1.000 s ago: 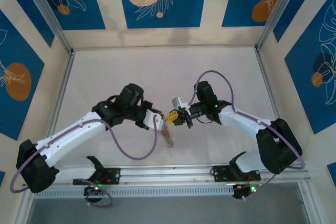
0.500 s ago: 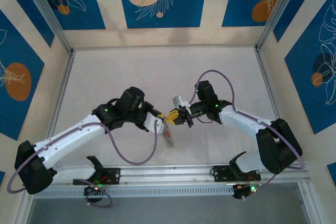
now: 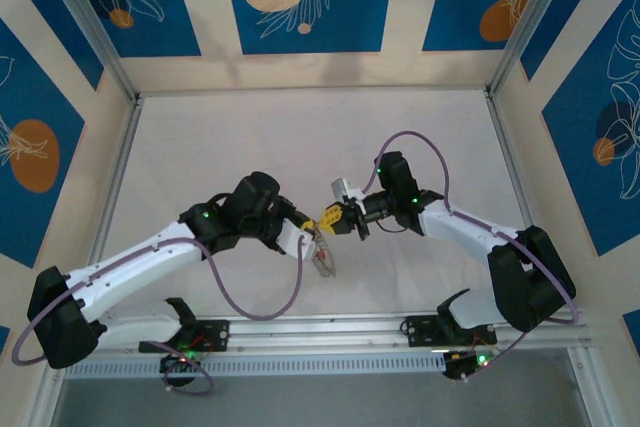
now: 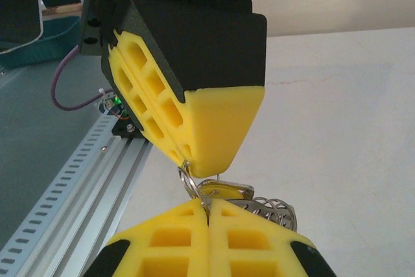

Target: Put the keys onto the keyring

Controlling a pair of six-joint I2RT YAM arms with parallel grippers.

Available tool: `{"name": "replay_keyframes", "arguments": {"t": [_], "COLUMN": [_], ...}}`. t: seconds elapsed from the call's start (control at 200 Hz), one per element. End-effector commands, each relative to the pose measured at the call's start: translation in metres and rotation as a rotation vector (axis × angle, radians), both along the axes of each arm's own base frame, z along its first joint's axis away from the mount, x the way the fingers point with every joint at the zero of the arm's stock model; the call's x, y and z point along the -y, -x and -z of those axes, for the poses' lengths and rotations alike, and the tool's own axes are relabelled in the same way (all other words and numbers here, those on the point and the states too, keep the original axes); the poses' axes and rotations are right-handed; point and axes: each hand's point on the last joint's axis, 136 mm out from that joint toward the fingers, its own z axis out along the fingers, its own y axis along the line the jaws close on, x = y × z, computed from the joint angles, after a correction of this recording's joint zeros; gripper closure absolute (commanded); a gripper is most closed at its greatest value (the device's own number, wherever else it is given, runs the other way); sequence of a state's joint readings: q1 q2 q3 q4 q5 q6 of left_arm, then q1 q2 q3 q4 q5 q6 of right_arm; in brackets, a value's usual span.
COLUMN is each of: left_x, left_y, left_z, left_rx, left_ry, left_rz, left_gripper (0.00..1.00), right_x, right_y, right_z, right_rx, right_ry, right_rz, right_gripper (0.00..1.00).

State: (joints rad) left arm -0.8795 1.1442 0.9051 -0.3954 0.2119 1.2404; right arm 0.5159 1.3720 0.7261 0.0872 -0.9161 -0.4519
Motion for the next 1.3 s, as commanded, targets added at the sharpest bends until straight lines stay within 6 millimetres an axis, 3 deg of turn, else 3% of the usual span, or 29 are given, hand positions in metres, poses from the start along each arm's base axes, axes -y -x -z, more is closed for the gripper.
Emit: {"name": "replay_keyframes", "arguments": {"t": [0.0, 0.23, 0.315, 0.47, 0.695, 1.1, 1.295], "left_x": [0.001, 0.002, 0.004, 0.006, 0.01, 0.0, 0.008], "left_y": [0.011, 0.01, 0.009, 0.01, 0.001, -0.01, -0.02], "left_z": [-0.002, -0.009, -0.011, -0.004, -0.005, -0.036, -0.029], "left_rx": [0.003, -0.032, -0.055, -0.103, -0.13, -0.239, -0.359], "left_ry": [0.022, 0.078, 0.114, 0.127, 0.194, 0.398, 0.448], "left_rz": [0.031, -0.025, -0.05, -0.072, -0.137, -0.237, -0.3], "left_gripper": [1.0, 1.0, 0.86, 0.84, 0.56, 0.53, 0.56], "right_x": [0.003, 0.006, 0.006, 0.006, 0.006, 0.005, 0.004], "right_y": [-0.004, -0.006, -0.006, -0.005, -0.003, 0.0, 0.001], "right_z": [-0.008, -0.01, -0.01, -0.01, -0.011, -0.01, -0.011], "right_rx": [0.007, 0.034, 0.042, 0.053, 0.065, 0.114, 0.132], "right_ry": [-0.031, -0.051, -0.053, -0.061, -0.068, -0.066, -0.07], "right_rz": [0.009, 0.032, 0.036, 0.037, 0.031, 0.037, 0.038], "right_gripper": [1.0, 1.0, 1.0, 1.0, 1.0, 1.0, 1.0]}}
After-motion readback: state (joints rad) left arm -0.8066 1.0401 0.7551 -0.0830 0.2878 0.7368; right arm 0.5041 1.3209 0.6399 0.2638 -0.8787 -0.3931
